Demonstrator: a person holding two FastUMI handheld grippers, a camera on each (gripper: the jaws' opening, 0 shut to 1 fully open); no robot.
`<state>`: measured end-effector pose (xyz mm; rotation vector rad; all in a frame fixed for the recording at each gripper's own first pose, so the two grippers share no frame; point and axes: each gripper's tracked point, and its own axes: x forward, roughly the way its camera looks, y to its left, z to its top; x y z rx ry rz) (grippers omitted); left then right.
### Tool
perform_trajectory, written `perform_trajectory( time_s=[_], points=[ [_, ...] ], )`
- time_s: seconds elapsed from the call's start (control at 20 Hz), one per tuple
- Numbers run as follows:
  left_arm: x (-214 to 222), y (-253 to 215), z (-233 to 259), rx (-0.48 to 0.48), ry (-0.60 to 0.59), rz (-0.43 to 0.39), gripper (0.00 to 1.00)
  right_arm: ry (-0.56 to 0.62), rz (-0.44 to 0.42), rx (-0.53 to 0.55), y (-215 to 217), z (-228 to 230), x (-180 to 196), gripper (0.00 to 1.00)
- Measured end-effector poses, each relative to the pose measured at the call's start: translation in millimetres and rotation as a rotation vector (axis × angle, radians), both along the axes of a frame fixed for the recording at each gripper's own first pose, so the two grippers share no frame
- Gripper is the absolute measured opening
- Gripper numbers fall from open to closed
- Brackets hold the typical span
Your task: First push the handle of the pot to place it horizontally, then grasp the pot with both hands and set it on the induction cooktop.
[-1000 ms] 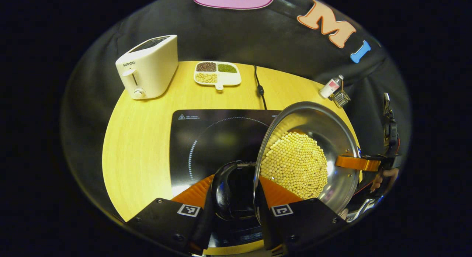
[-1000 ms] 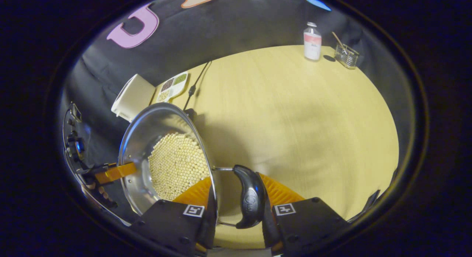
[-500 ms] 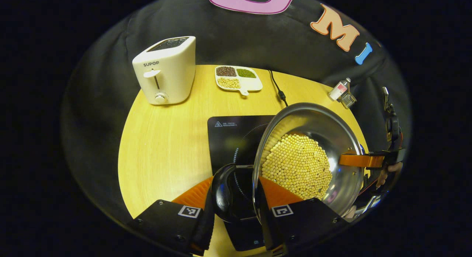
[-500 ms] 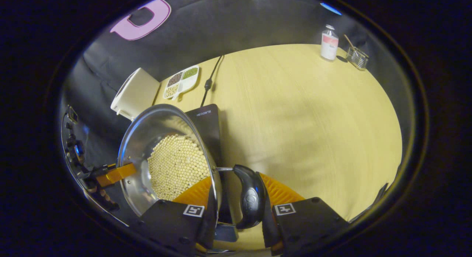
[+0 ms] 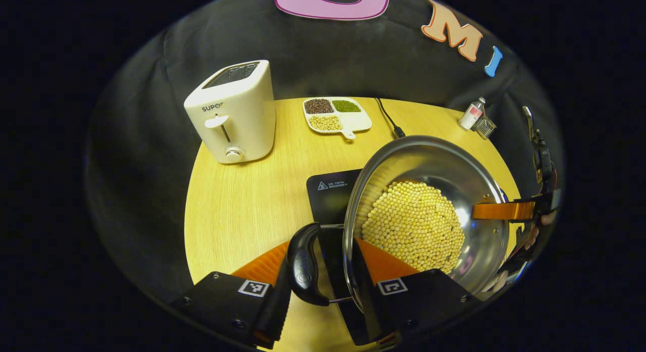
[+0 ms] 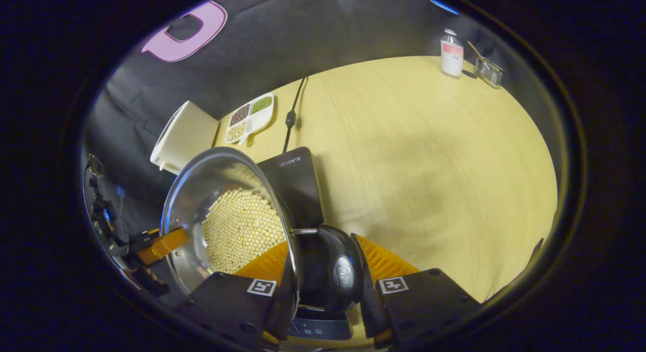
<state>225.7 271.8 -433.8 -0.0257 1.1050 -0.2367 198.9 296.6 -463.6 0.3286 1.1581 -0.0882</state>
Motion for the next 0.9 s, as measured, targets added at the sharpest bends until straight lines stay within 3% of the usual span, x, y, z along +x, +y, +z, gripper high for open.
perform_trajectory(
  time_s=[0.2,0.35,0.4,0.45,0.65,0.9],
  points=[
    [-1.5,5.5,12.6,0.016,-0.048,0.02,0.71,-0.068,-0.022,-0.027,-7.8,18.8,3.0,0.59],
    [1.2,9.0,27.2,0.033,-0.101,0.031,0.76,-0.141,-0.062,-0.004,-14.8,42.6,12.4,0.89],
    [3.6,9.4,35.1,0.039,-0.129,0.034,0.77,-0.157,-0.071,-0.004,-18.6,49.7,13.4,0.89],
    [4.9,8.7,45.4,0.048,-0.165,0.033,0.76,-0.177,-0.075,-0.003,-21.3,57.4,12.2,0.99],
    [11.8,-0.2,95.5,0.096,-0.335,0.04,0.77,-0.26,-0.062,-0.003,-34.4,89.4,7.3,0.99],
    [-6.3,-21.3,160.7,0.153,-0.48,0.094,0.82,-0.486,-0.032,0.01,-60.4,158.2,8.8,0.99]
  ],
)
